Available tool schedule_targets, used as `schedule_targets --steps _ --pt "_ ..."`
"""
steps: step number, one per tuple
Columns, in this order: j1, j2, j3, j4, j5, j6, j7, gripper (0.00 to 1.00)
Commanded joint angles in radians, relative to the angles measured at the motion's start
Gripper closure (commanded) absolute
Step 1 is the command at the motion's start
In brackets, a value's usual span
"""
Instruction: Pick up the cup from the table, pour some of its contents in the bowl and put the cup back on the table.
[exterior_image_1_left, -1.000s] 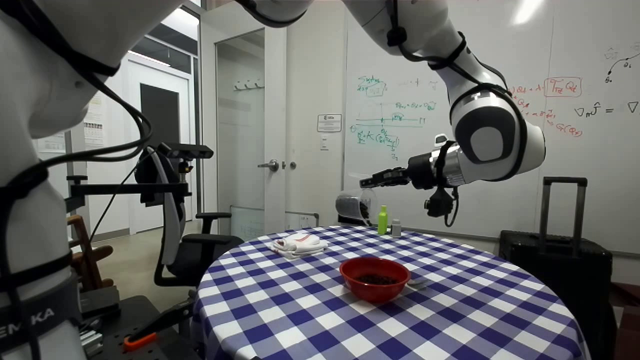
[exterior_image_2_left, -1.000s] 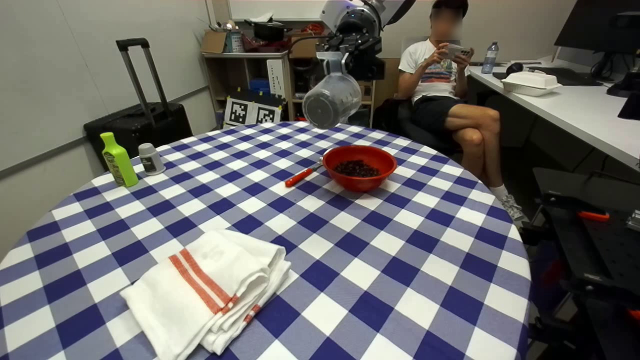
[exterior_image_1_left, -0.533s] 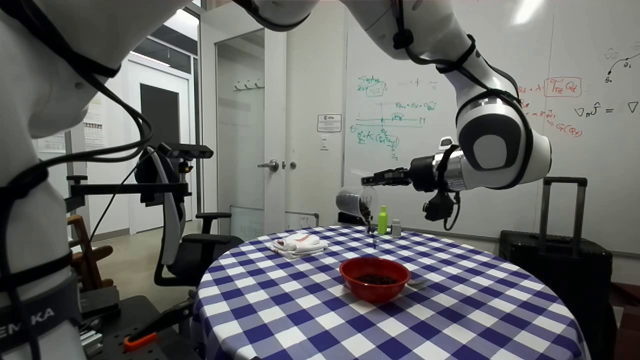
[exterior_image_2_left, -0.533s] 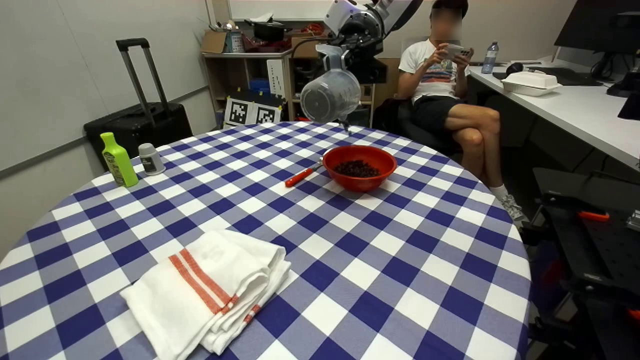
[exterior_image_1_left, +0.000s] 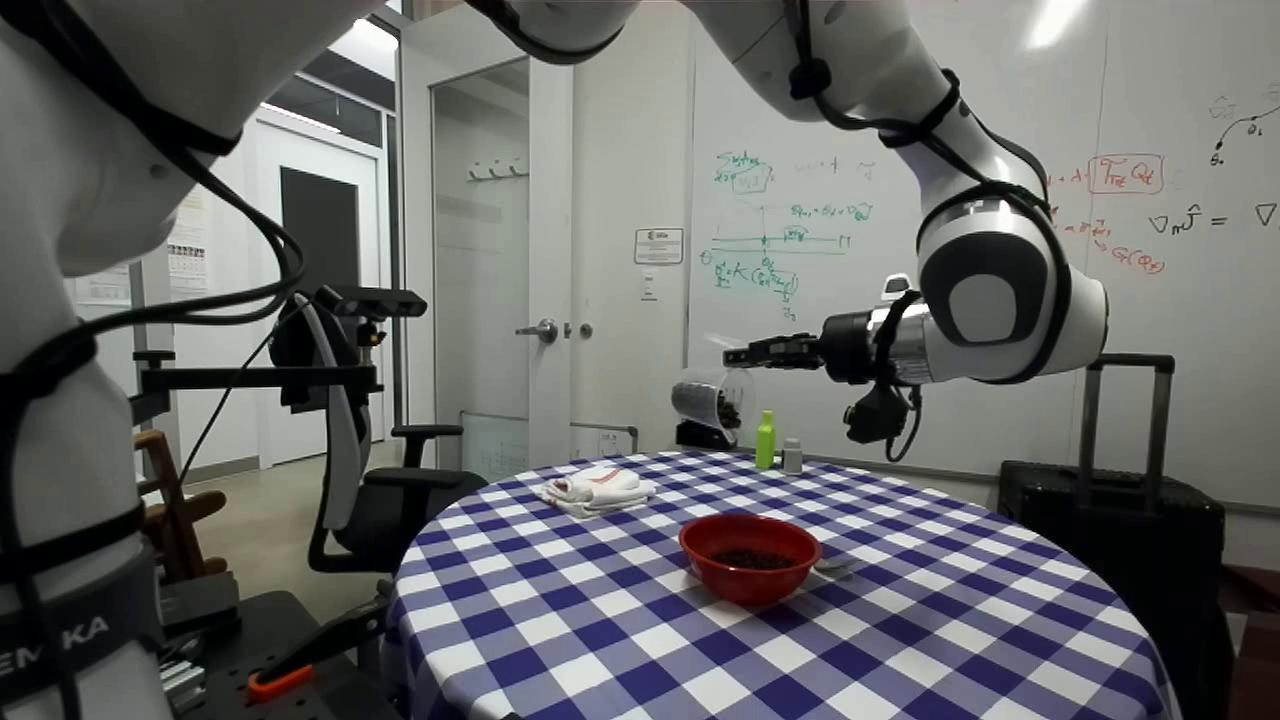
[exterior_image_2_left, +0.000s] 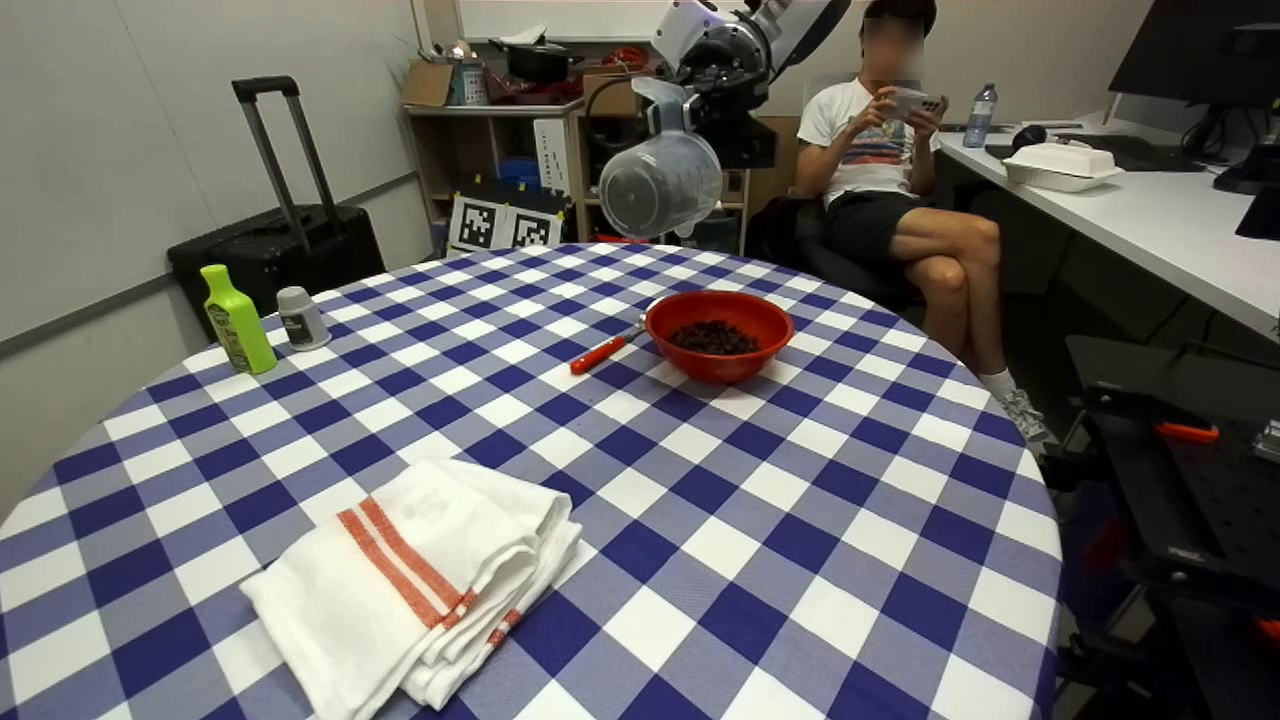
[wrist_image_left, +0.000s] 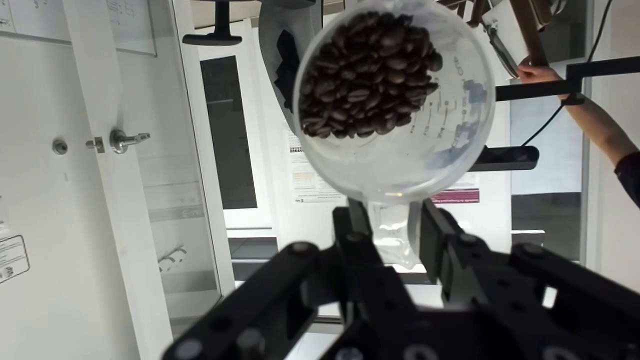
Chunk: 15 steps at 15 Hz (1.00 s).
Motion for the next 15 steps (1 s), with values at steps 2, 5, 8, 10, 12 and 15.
schedule_targets --steps 2,5,8,10,12,15 --pt "0.031 -0.005 -0.035 0.002 0.005 -0.018 0.021 0.93" --pt "0.074 -0.012 -0.061 0.007 -0.047 0.021 0.081 0.93" --pt "0.117 -0.016 -0.073 0.016 -0.114 0.056 0.139 0.93" --pt "0.115 -0.011 -0.055 0.027 -0.124 0.042 0.132 0.93" --pt "0.14 -0.019 -0.063 0.033 -0.16 0.061 0.158 0.93" --pt "0.162 -0.03 -0.065 0.045 -0.223 0.09 0.196 0.93"
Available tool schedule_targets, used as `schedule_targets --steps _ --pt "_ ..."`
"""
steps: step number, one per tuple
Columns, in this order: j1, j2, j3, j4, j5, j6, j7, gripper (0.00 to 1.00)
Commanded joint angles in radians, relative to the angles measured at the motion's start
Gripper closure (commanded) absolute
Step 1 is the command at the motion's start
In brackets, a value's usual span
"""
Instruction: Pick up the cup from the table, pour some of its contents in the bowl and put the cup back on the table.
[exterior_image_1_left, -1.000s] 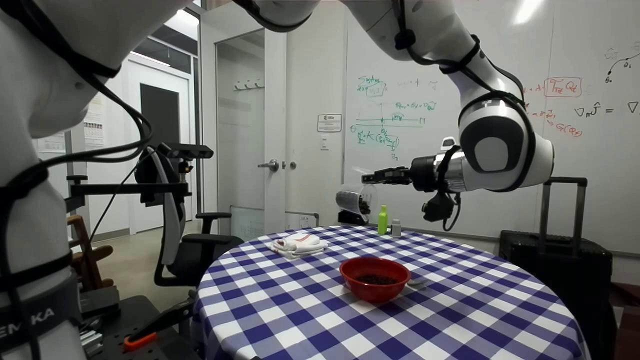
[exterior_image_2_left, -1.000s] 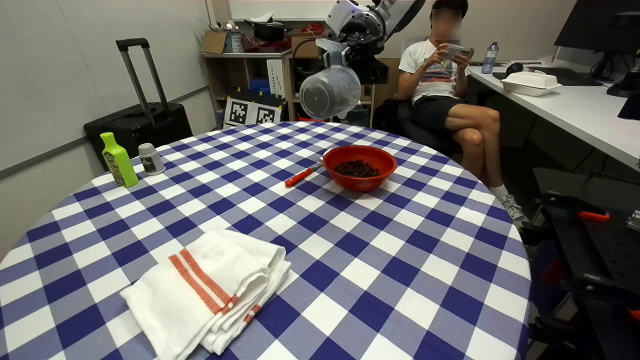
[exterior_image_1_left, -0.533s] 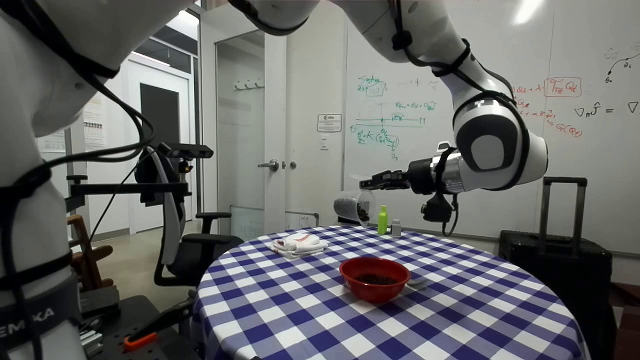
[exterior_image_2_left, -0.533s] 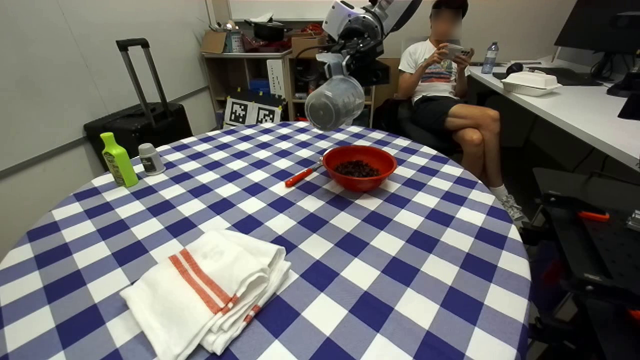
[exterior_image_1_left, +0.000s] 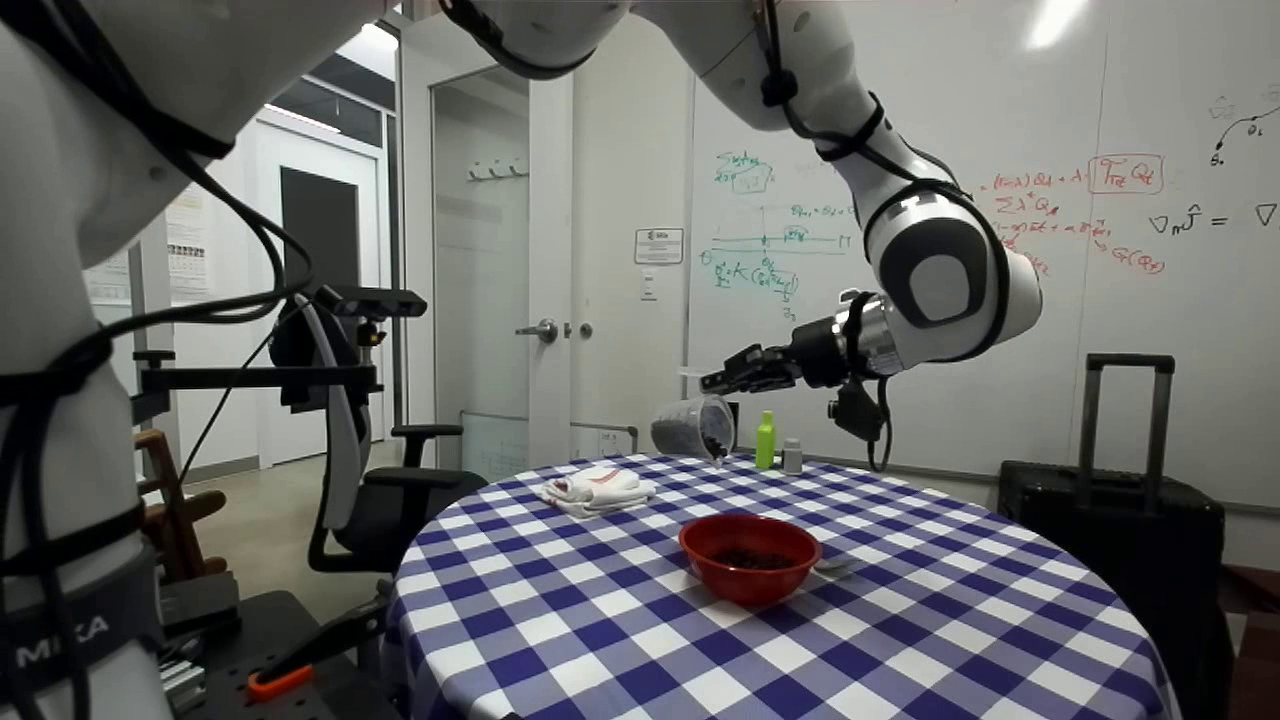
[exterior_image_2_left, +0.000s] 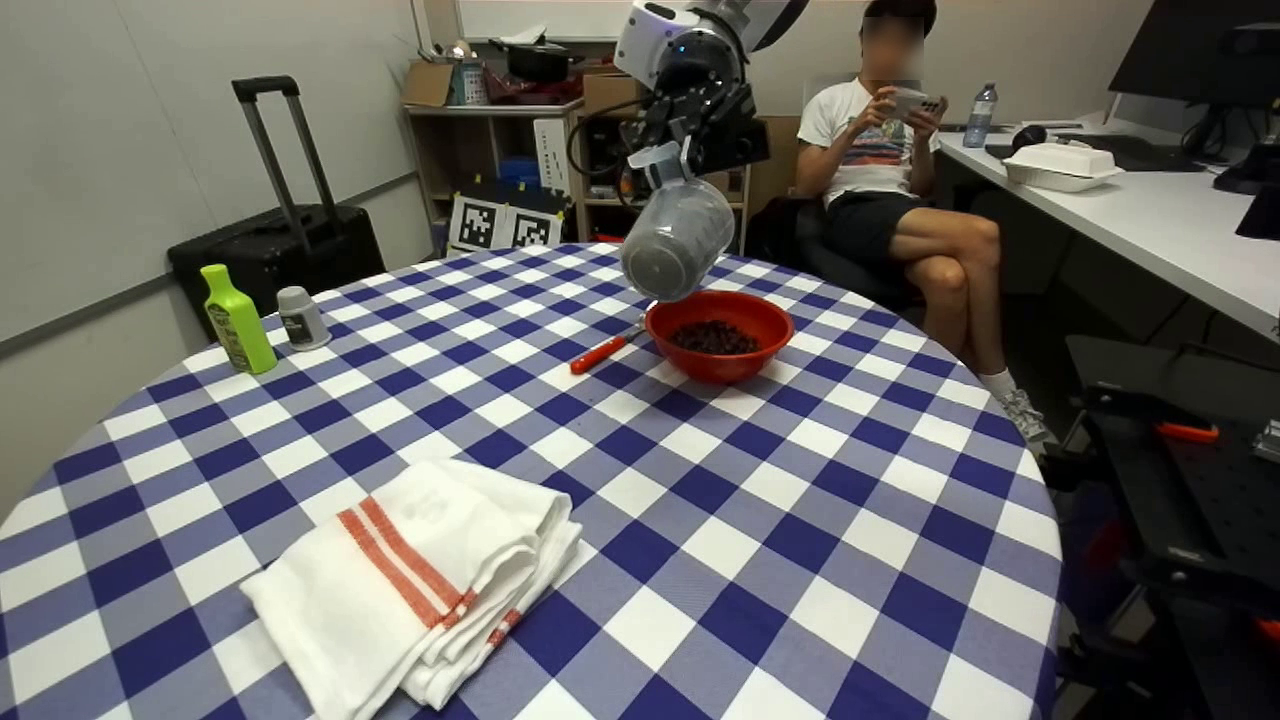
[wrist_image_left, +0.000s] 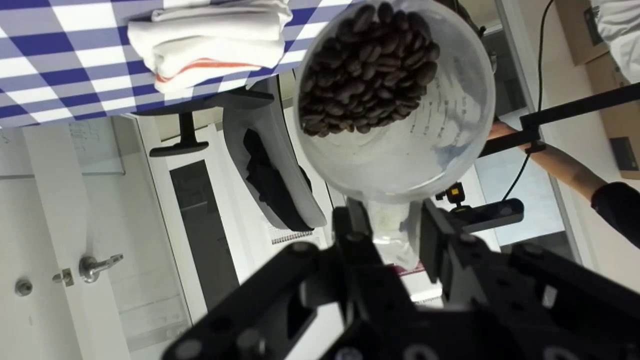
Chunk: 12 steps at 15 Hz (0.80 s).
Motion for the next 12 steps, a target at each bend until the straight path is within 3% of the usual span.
schedule_targets --steps 1,12 --pt "0.034 -0.023 -0.009 0.021 -0.084 0.034 0.069 0.93" --pt "0.155 -0.08 0.033 0.044 -0.492 0.189 0.436 0.93"
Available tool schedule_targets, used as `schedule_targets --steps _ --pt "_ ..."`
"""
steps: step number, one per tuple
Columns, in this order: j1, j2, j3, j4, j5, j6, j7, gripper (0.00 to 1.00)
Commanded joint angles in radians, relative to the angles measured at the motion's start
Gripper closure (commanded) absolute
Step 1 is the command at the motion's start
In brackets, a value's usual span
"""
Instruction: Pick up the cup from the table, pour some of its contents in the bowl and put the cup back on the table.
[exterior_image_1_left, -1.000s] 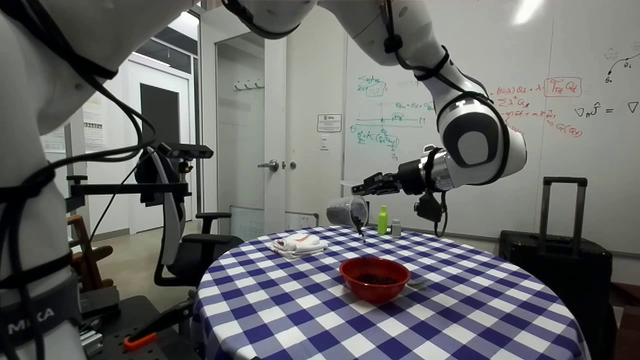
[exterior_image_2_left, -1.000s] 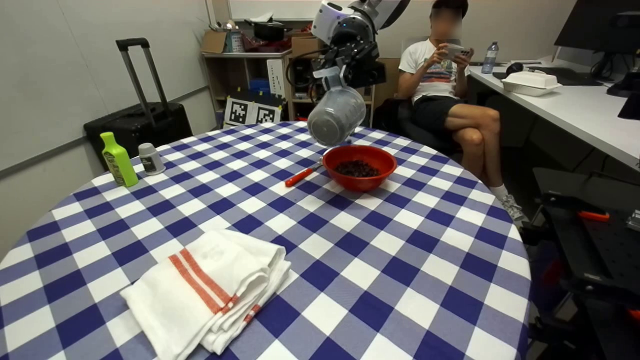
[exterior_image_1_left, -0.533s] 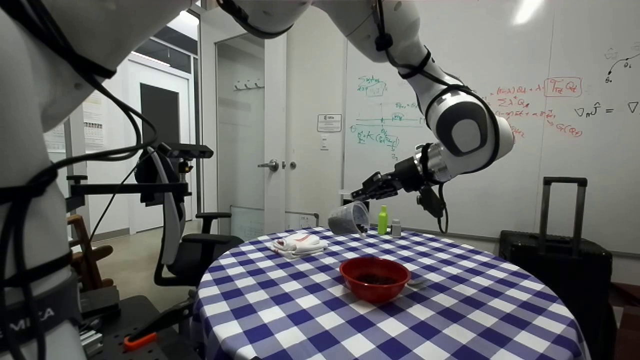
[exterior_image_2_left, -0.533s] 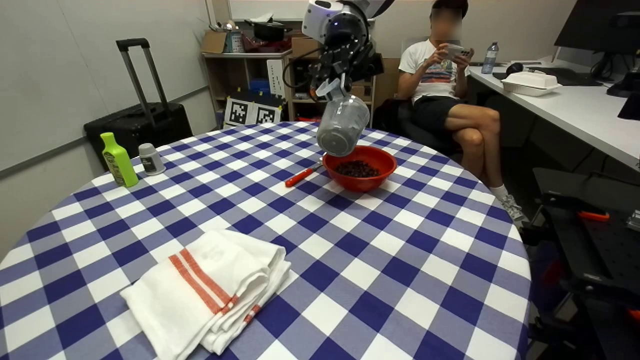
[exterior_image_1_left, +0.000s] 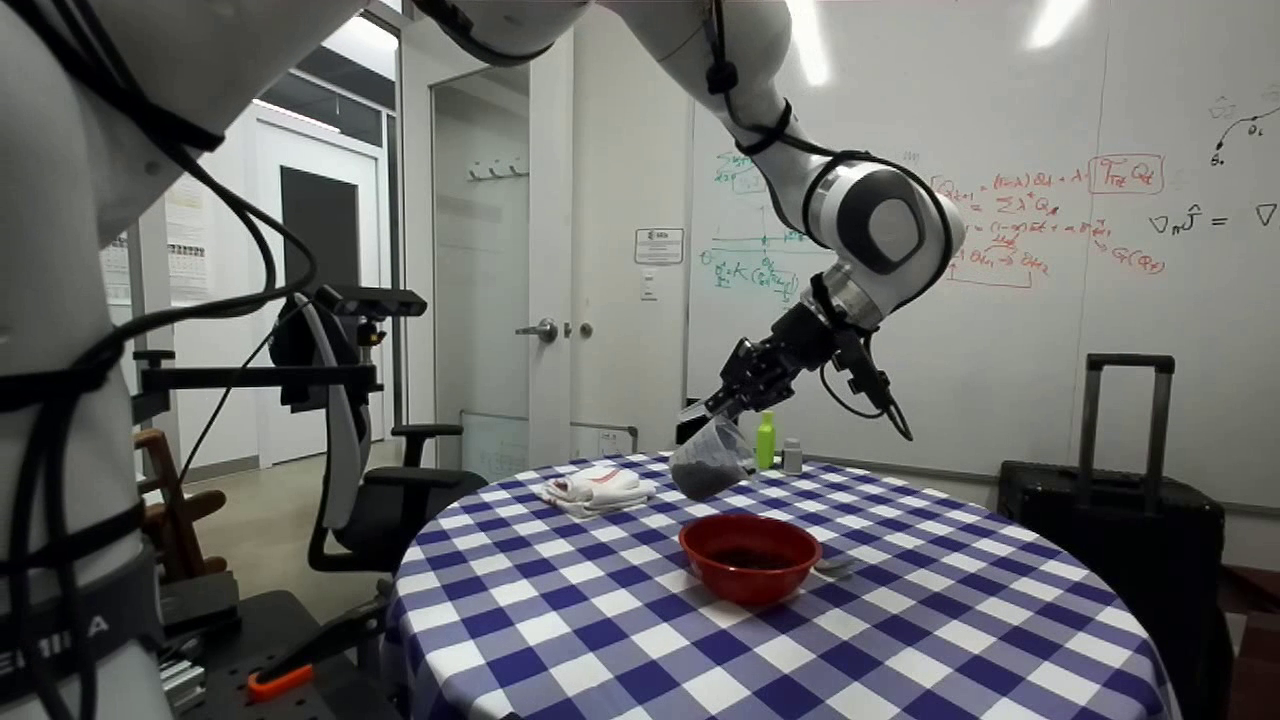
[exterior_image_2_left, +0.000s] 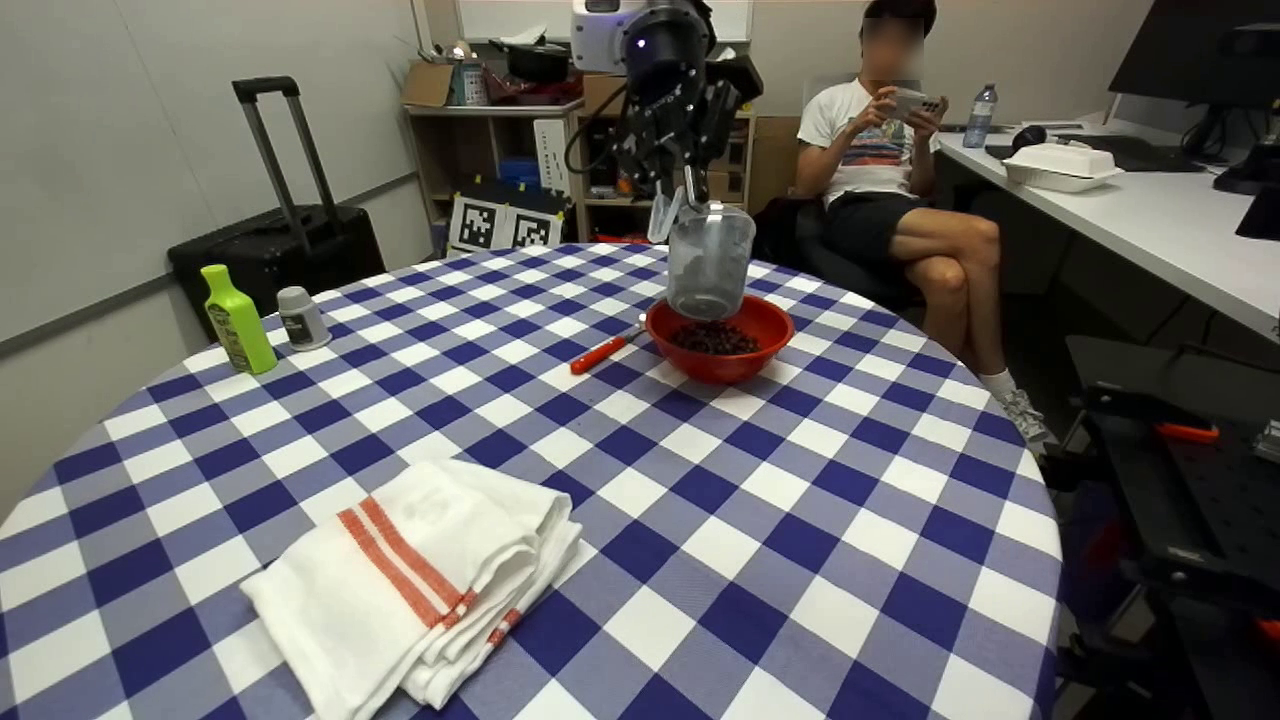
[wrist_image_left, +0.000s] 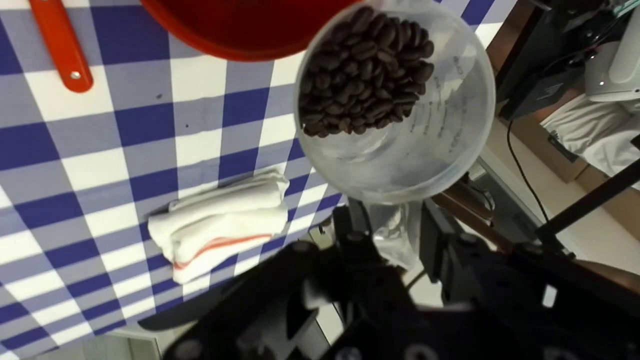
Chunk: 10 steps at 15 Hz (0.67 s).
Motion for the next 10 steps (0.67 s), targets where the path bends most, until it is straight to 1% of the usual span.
schedule_targets --steps 1,6,7,10 --pt "0.054 -0.025 0.026 0.013 -0.143 0.028 0.163 0.93" --pt "0.149 -0.028 0.068 0.07 -0.328 0.028 0.396 0.93" --pt "0.167 -0.021 0.074 0.086 -0.352 0.047 0.452 0.93" --pt "0.194 0.012 0.106 0.138 -0.379 0.105 0.567 0.93"
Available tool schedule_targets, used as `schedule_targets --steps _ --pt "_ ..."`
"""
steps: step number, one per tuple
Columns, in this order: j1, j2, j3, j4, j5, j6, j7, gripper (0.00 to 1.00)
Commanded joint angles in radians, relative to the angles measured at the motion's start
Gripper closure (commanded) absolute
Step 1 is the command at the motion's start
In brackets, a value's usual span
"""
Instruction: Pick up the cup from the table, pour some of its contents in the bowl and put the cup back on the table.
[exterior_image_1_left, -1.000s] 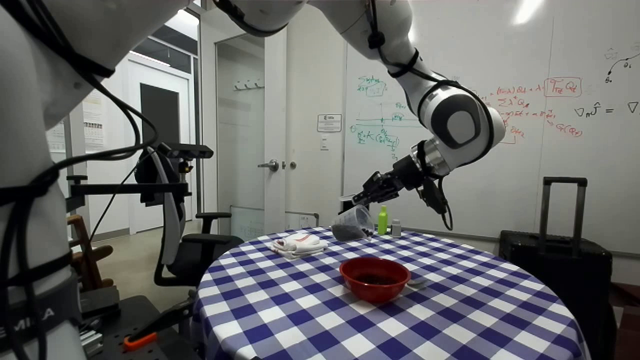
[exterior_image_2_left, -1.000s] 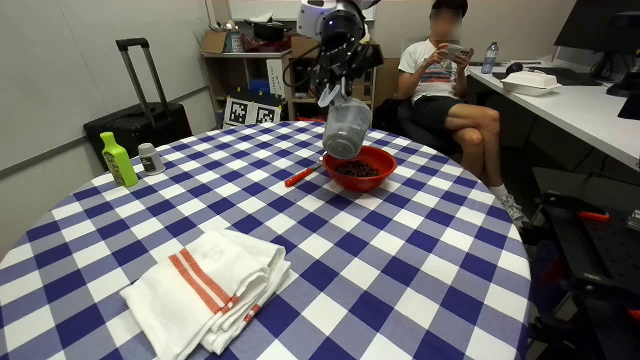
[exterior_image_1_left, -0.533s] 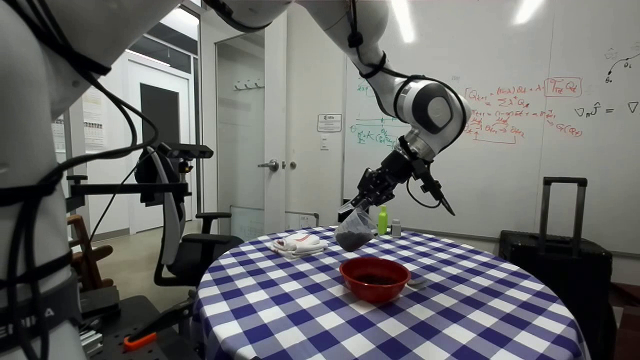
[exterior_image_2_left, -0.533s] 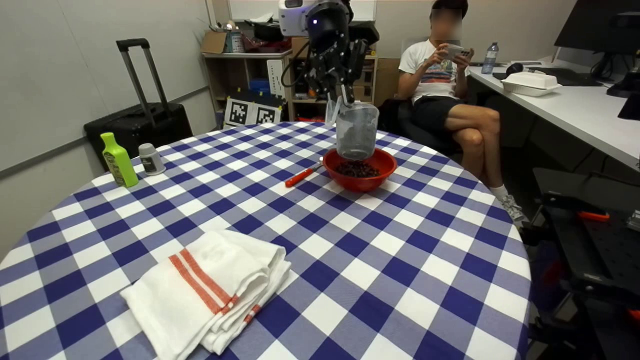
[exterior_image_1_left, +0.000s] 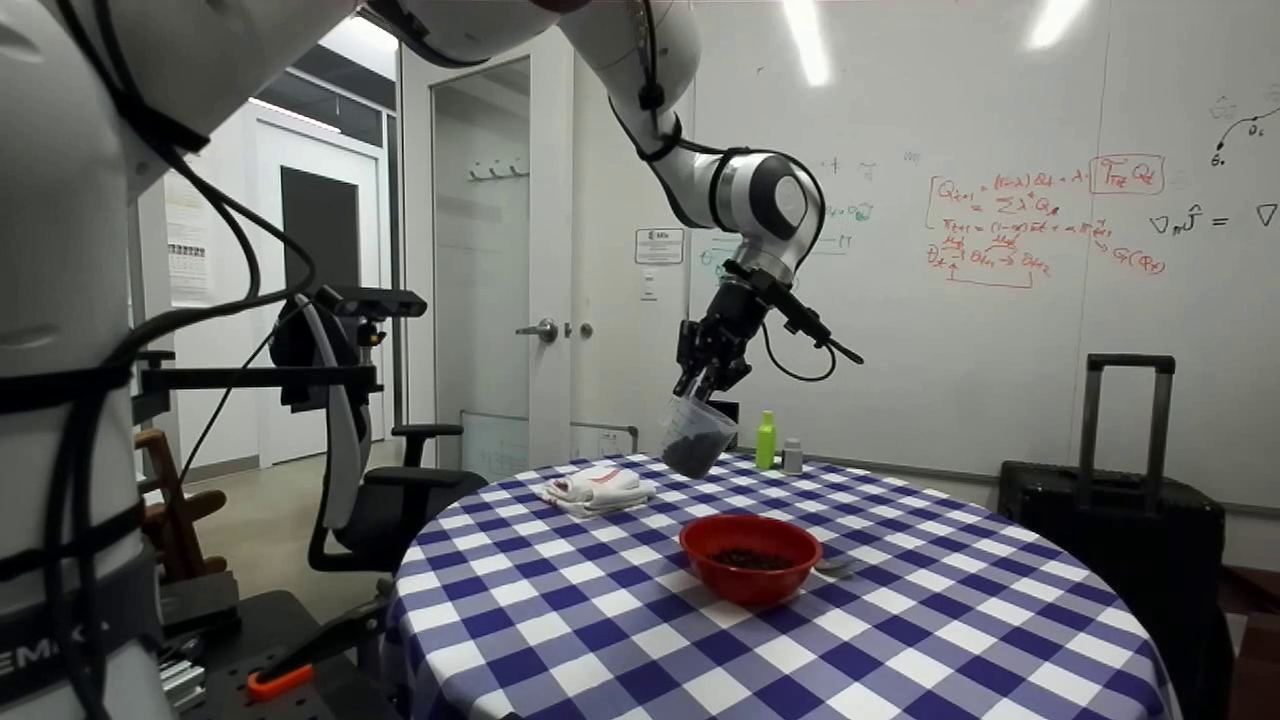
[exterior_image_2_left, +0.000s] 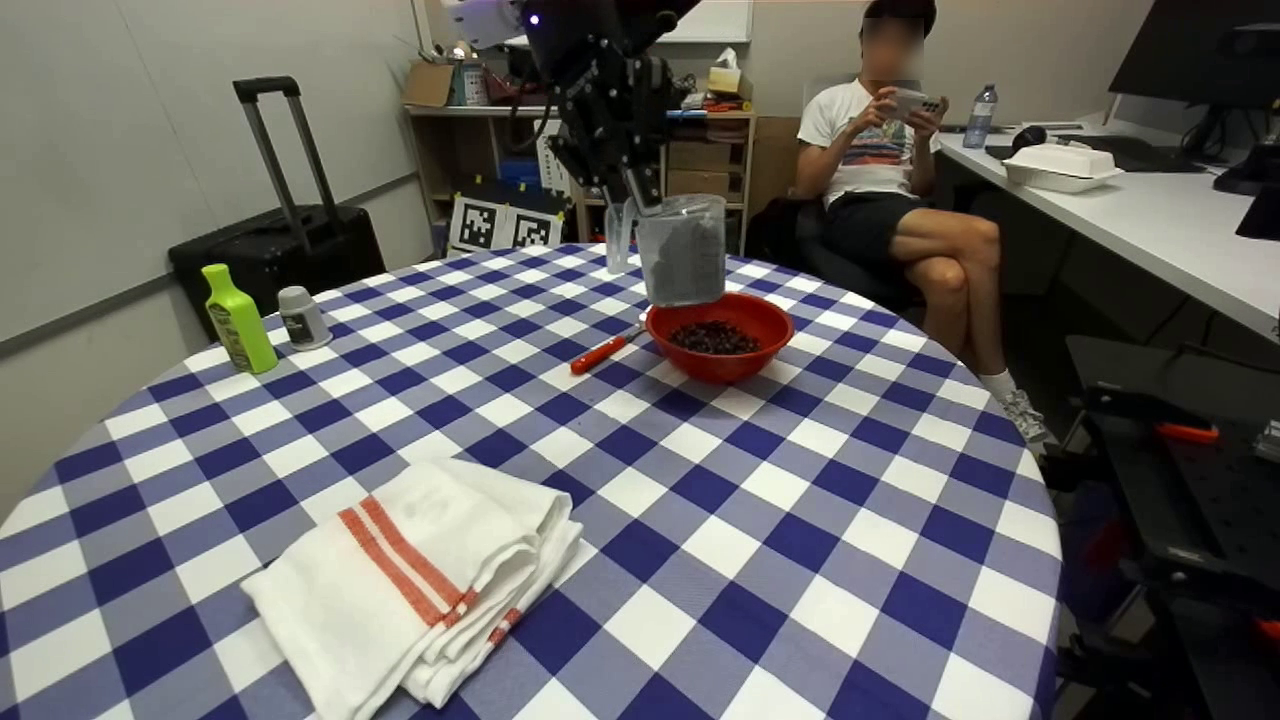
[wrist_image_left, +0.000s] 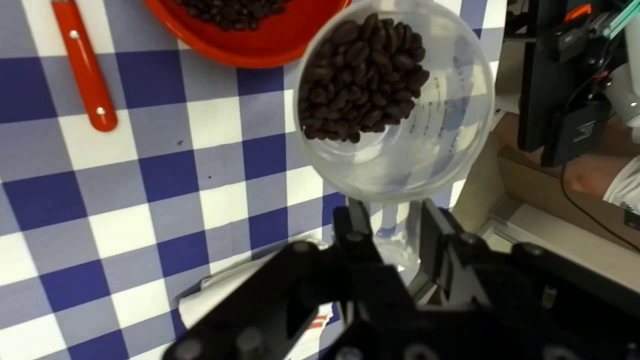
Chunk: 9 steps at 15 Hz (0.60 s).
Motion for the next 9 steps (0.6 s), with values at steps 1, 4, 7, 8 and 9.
schedule_targets --steps 1,4,7,8,9 --pt "0.028 0.046 0.029 0.078 -0.055 0.058 0.147 0.93" --pt "0.045 0.101 0.042 0.12 -0.089 0.109 0.243 0.93" --pt "0.055 0.154 0.051 0.14 -0.118 0.16 0.321 0.93" --pt "0.06 0.167 0.053 0.14 -0.127 0.182 0.345 0.93" --pt "0.065 0.178 0.055 0.138 -0.138 0.205 0.363 0.93"
